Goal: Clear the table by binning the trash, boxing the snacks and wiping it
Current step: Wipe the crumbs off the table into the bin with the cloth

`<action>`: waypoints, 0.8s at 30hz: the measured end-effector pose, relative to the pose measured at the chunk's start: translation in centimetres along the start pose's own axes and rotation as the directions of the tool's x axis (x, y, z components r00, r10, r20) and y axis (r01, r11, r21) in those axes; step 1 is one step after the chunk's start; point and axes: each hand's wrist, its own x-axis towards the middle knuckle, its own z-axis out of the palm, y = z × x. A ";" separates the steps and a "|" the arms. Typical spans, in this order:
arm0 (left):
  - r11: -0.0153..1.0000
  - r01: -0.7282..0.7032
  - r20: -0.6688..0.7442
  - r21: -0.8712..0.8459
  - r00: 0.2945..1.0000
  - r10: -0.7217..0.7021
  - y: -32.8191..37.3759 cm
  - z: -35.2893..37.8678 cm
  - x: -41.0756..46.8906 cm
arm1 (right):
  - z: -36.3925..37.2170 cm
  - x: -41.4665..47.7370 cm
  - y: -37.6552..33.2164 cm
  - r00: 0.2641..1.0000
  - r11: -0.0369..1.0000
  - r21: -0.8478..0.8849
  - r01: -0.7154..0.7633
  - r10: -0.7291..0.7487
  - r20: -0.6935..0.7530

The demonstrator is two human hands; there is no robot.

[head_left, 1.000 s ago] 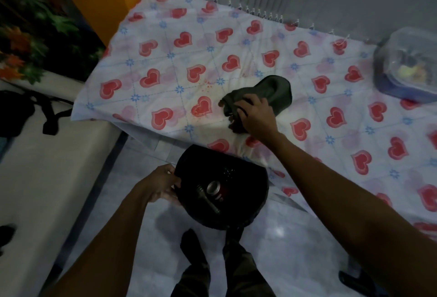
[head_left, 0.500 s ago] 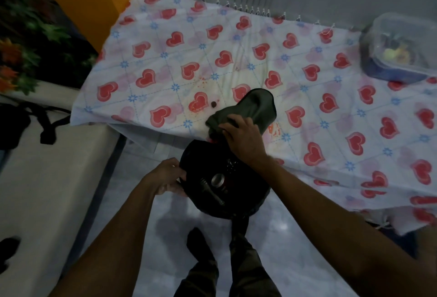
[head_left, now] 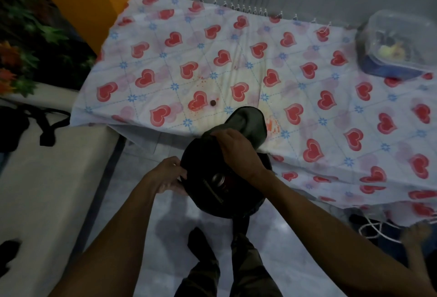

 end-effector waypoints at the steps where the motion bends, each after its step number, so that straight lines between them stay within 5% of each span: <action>1: 1.000 0.002 -0.004 -0.001 1.000 -0.002 -0.1 0.0 0.1 | -0.9 0.9 -0.3 0.999 0.999 0.022 -0.023 0.024 -0.049; 7: 1.000 0.008 -0.019 -0.028 1.000 -0.008 -0.3 -0.6 0.1 | -5.3 8.5 0.8 0.944 0.992 0.071 -0.103 0.120 -0.307; 13: 0.999 0.021 -0.060 -0.044 0.998 -0.023 -0.9 -2.0 0.3 | -4.5 16.0 3.3 0.941 0.965 -0.125 -0.229 0.187 -0.282; 18: 0.999 0.032 -0.080 -0.040 0.996 -0.035 -0.9 -2.9 0.5 | 1.0 15.8 5.4 0.980 0.921 -0.360 -0.151 0.186 0.064; 24: 0.998 0.042 -0.085 -0.050 0.995 -0.046 -0.9 -4.0 0.8 | 3.0 14.2 5.5 0.996 0.930 -0.359 -0.082 0.066 -0.059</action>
